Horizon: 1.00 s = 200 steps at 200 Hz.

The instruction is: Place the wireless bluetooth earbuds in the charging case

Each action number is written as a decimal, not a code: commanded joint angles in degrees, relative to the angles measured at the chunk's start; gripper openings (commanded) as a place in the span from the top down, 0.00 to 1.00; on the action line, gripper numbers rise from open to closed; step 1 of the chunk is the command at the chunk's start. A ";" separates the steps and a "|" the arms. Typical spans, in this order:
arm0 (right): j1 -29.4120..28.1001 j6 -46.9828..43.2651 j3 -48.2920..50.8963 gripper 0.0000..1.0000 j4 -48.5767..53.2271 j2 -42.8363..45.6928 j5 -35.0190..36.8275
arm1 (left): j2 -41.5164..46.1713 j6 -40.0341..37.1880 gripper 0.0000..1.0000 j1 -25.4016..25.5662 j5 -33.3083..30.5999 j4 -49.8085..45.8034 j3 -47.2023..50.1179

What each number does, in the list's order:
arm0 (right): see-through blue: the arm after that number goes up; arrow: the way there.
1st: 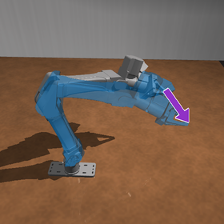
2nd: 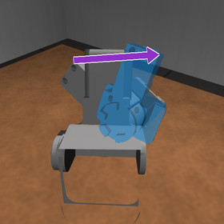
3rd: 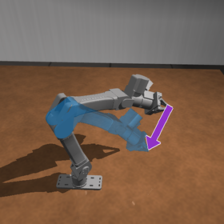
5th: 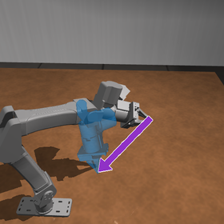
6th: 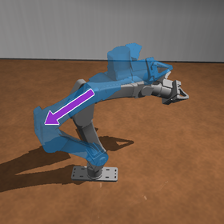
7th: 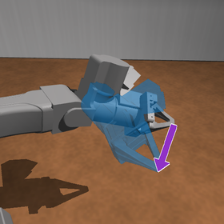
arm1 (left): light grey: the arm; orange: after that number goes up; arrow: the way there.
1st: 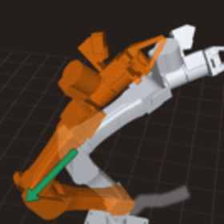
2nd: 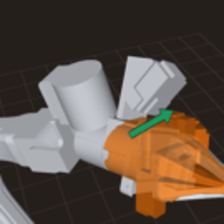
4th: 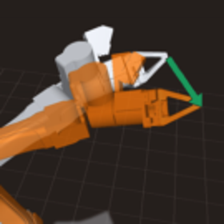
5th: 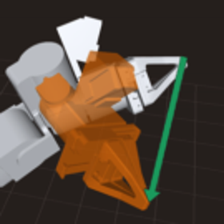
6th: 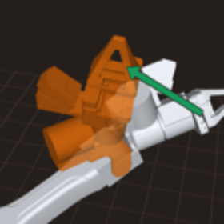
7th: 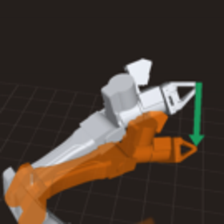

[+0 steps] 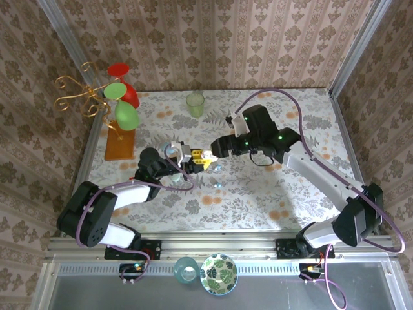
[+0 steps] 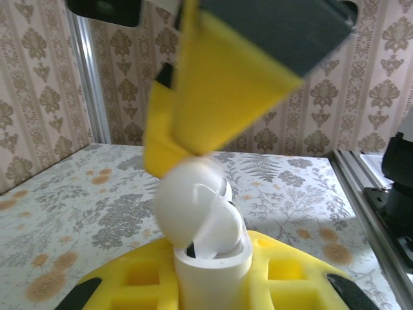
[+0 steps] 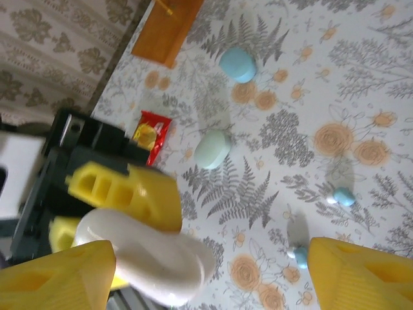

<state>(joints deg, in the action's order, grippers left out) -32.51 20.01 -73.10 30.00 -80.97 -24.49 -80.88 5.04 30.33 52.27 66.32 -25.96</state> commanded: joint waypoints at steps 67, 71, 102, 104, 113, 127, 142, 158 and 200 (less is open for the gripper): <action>3.59 -20.01 23.90 0.16 -30.55 17.34 -15.51 | 4.03 3.38 1.00 0.25 3.73 -1.58 -0.75; 3.62 -21.54 24.75 0.17 -31.40 17.84 -16.12 | 4.27 3.37 1.00 0.41 4.29 -2.03 -0.83; 3.60 -31.50 24.70 0.26 -28.15 18.38 -20.38 | 5.55 3.08 1.00 2.10 7.11 -5.01 -1.37; 3.60 -31.94 24.50 0.26 -27.69 18.28 -20.76 | 5.62 3.06 1.00 2.21 7.18 -5.10 -1.38; 3.60 -33.55 23.41 0.29 -25.79 17.51 -22.42 | 5.65 3.26 1.00 2.45 7.54 -5.15 -1.47; 3.51 -35.53 21.99 0.34 -23.58 16.32 -24.74 | 5.65 3.49 1.00 2.68 7.80 -5.02 -1.64; 3.39 -36.74 21.41 0.38 -22.71 15.35 -25.83 | 5.69 3.94 1.00 2.79 7.62 -4.80 -1.90; 3.16 -37.41 21.16 0.45 -22.56 14.66 -26.13 | 5.82 4.43 1.00 2.90 7.50 -5.10 -2.30; 1.88 -38.47 20.46 0.53 -22.45 12.19 -24.47 | 5.86 4.59 1.00 3.49 7.85 -5.98 -2.87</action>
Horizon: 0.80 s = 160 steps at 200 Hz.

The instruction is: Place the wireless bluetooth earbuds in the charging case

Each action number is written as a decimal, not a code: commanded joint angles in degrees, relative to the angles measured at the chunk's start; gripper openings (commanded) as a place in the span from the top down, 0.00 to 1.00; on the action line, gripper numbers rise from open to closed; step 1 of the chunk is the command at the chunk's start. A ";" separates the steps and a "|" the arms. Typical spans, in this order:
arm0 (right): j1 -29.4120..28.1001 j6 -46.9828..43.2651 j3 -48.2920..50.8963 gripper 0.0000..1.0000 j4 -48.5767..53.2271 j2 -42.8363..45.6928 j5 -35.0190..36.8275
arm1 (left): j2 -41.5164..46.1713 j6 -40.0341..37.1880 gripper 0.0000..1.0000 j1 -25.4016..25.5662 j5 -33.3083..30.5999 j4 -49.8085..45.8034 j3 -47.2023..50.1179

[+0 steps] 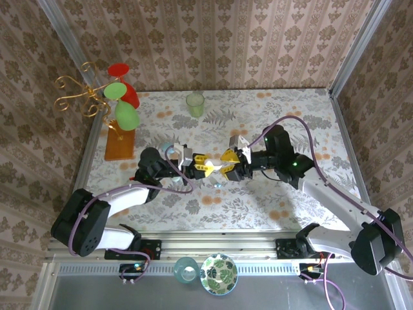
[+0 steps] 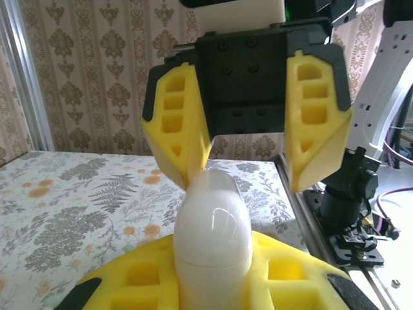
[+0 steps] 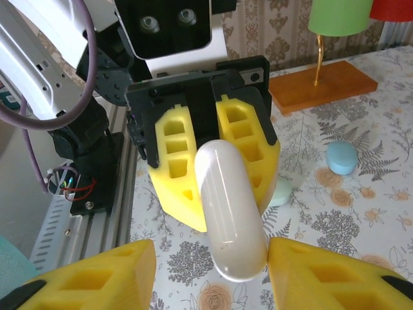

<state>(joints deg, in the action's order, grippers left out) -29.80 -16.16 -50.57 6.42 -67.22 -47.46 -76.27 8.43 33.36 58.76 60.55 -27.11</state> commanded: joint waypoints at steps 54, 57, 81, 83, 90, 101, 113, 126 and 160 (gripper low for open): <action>-0.87 -2.80 -2.49 0.67 1.00 -3.00 -1.05 | 1.26 1.44 1.00 0.47 1.31 -0.92 -2.49; -0.89 -2.91 -2.45 0.68 1.09 -3.00 -1.02 | 1.21 1.44 1.00 0.46 1.28 -0.94 -2.50; -0.87 -3.33 -2.32 0.75 1.84 -2.74 0.01 | 1.04 1.42 1.00 0.47 1.18 -0.93 -2.85; -0.87 -3.28 -2.29 0.75 1.93 -2.74 0.07 | 1.04 1.42 1.00 0.47 1.18 -0.96 -2.85; -0.87 -3.22 -2.32 0.78 1.94 -2.57 0.28 | 0.96 1.33 0.99 0.47 1.15 -0.85 -2.89; -0.79 -2.80 -2.09 0.78 1.67 -2.26 0.76 | 0.95 1.25 0.86 0.39 0.70 -0.50 -2.70; -0.56 -1.36 -1.54 0.78 0.66 -1.96 1.67 | 0.95 0.96 0.64 0.37 -0.18 -0.05 -2.39; 0.14 0.76 -0.67 0.78 -1.23 -1.61 2.52 | 1.03 0.56 0.42 0.08 -2.30 1.29 -1.62; 2.97 11.47 2.14 0.78 -8.45 -2.79 11.29 | 2.36 -3.09 0.13 -1.45 -13.39 2.52 1.72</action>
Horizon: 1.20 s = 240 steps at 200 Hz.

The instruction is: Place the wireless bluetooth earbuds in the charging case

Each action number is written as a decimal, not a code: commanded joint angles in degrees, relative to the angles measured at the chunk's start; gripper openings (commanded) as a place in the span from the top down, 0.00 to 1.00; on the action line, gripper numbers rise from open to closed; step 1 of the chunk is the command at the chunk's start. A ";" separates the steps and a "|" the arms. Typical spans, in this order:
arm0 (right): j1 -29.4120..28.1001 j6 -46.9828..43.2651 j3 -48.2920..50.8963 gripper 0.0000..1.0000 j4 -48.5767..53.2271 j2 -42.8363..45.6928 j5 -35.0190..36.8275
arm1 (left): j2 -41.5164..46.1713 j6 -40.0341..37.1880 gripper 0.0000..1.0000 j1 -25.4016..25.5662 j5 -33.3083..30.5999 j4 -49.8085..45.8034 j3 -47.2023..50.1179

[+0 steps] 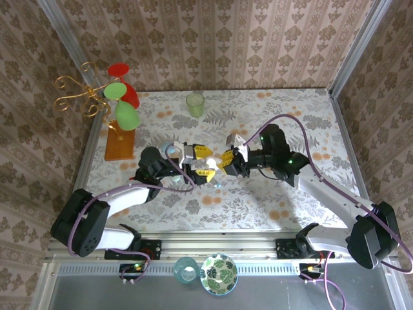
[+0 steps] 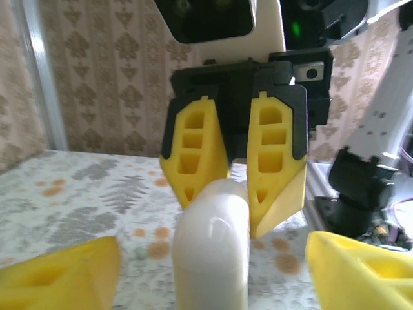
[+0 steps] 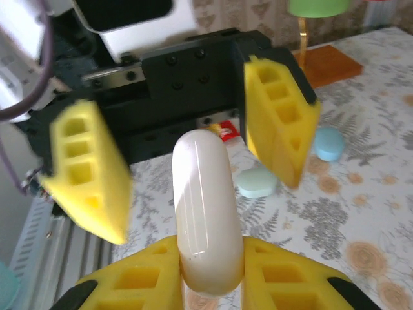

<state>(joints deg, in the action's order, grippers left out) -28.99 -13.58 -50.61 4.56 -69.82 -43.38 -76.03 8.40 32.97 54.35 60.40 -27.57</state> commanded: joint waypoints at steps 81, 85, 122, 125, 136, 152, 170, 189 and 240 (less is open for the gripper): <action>6.70 49.51 -6.25 0.82 -13.58 -24.99 27.09 | 7.08 -19.98 0.02 -0.11 -41.77 -16.48 5.16; 6.88 50.64 -7.16 0.82 -13.97 -26.49 27.26 | 7.39 -20.09 0.01 -0.10 -42.80 -17.46 5.16; 8.36 54.57 -18.96 0.82 -11.59 -41.25 29.57 | 10.04 -18.94 0.00 -0.02 -49.25 -26.09 4.99; 8.48 54.70 -19.89 0.82 -11.59 -42.40 29.60 | 10.21 -18.62 0.00 -0.08 -49.63 -26.77 4.99; 8.90 55.70 -23.64 0.81 -11.07 -46.45 29.34 | 10.67 -17.72 0.00 -0.10 -50.85 -28.59 4.90; 9.29 56.94 -28.74 0.81 -10.48 -51.46 28.77 | 11.28 -16.65 0.00 -0.10 -51.61 -30.51 4.86; 9.48 57.59 -33.42 0.81 -9.09 -55.68 29.11 | 11.93 -15.51 0.00 -0.10 -52.24 -32.76 4.69; 10.00 58.73 -36.36 0.79 -8.40 -59.14 29.67 | 12.11 -13.59 0.00 -0.10 -53.76 -37.92 3.10; 10.78 53.65 -33.21 0.36 -9.43 -55.27 31.59 | 10.80 -4.63 0.00 -0.10 -58.79 -53.39 -1.51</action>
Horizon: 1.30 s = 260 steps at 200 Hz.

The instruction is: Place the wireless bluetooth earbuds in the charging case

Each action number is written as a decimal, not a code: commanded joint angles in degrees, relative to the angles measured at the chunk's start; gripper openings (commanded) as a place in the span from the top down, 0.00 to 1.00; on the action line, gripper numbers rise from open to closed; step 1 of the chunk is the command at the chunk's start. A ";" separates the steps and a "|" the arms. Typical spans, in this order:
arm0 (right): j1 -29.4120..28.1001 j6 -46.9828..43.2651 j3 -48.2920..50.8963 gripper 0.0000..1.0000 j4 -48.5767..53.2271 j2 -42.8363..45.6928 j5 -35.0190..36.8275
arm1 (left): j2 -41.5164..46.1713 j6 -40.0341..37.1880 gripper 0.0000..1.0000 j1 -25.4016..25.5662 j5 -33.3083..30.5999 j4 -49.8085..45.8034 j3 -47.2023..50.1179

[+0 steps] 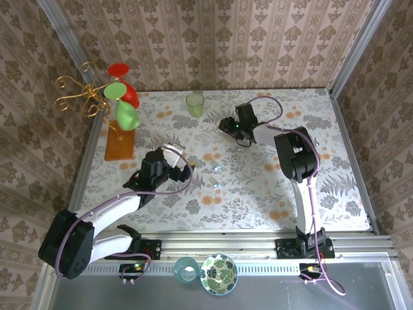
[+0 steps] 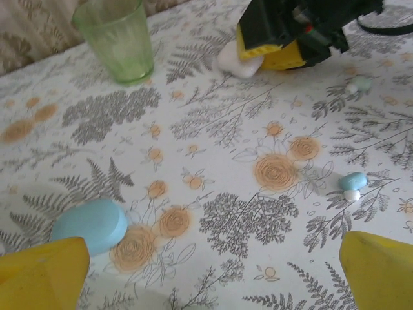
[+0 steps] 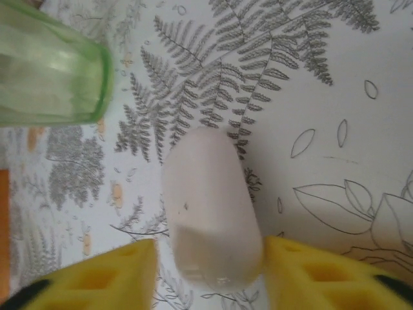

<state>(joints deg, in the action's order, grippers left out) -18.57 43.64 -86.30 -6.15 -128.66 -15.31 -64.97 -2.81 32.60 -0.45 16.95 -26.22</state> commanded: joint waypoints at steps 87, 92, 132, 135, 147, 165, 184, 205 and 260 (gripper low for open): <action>-2.86 -18.15 26.69 0.18 0.68 30.67 13.97 | -11.48 19.95 0.07 2.28 -8.02 -38.95 -13.62; -3.01 -18.17 27.66 0.18 0.70 31.59 13.86 | -12.54 19.95 0.08 2.29 -7.95 -39.38 -13.94; -3.40 -18.31 31.78 0.18 0.88 35.78 14.14 | -20.12 22.27 0.23 2.38 -8.67 -43.31 -18.00; -3.39 -18.30 31.99 0.18 0.90 35.88 14.17 | -20.46 22.37 0.24 2.38 -8.69 -43.32 -18.14; -3.32 -18.44 32.14 0.18 1.22 36.20 14.51 | -21.62 22.70 0.30 2.38 -8.23 -43.30 -18.57; -3.39 -18.44 31.90 0.19 1.54 36.44 14.42 | -21.90 22.97 0.38 2.38 -7.56 -42.29 -18.48; -3.47 -18.43 31.58 0.19 1.49 36.24 13.89 | -21.89 23.11 0.43 2.38 -7.81 -41.42 -18.11; -3.63 -18.37 31.30 0.19 1.32 35.93 13.17 | -22.12 23.14 0.43 2.38 -8.49 -40.70 -17.87; -4.24 -18.31 31.36 0.19 1.49 35.17 12.45 | -22.14 24.46 0.48 1.85 -6.90 -36.53 -16.99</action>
<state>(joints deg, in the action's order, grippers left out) -22.33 25.80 -54.68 -4.95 -93.91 -2.96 -86.67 19.97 34.52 -8.16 -21.50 -43.31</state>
